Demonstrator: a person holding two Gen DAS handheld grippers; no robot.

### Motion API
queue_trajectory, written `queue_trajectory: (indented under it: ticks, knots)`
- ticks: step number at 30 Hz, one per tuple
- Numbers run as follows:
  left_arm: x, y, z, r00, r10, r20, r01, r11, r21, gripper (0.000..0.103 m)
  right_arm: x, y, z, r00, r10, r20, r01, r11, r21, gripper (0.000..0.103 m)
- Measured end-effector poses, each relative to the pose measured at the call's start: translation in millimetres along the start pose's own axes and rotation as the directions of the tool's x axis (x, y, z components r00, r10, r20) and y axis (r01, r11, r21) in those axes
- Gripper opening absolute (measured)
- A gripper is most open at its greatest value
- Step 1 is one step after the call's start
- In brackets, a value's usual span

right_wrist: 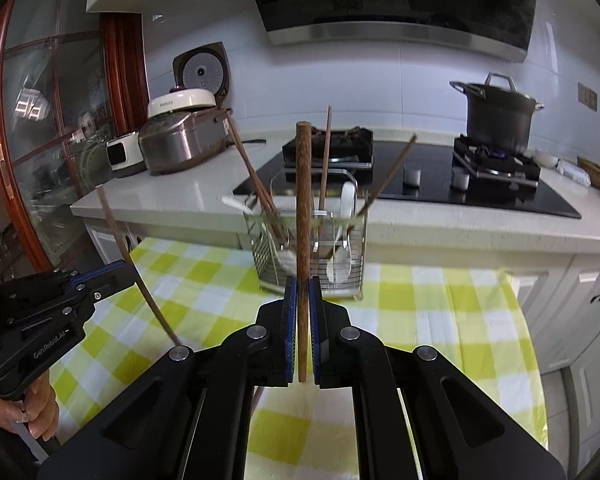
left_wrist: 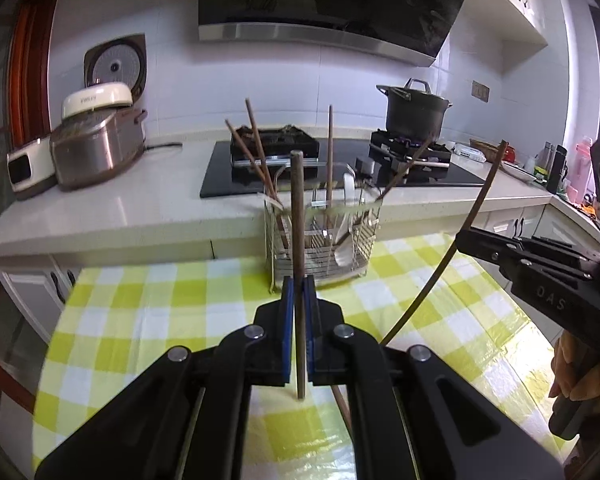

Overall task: Organize utensils
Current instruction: 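Lift both held chopsticks upright and carry them toward the wire rack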

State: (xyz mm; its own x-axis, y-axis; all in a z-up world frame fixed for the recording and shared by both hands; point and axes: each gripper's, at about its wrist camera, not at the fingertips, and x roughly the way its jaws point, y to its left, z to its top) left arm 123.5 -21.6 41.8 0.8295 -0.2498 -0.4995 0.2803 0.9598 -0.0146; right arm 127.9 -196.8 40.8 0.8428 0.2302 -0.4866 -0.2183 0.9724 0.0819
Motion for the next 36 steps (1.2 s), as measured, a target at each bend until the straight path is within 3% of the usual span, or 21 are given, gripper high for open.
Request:
queue_trajectory:
  ticks: [22,31,36]
  knots:
    - [-8,-3,122,0.990,-0.016,0.141,0.009,0.999,0.052,0.005,-13,2,113,0.989,-0.006,0.146,0.015,0.998,-0.061,0.007]
    - [8,-6,179,0.983,-0.032,0.180,0.024,0.999,0.046,0.005,12,-16,151,0.988,0.000,0.151,0.004,1.000,-0.026,0.007]
    - [30,-9,191,0.982,-0.031,0.185,0.025,0.999,0.037,0.005,32,-21,157,0.990,-0.003,0.140,0.006,1.000,-0.020,0.007]
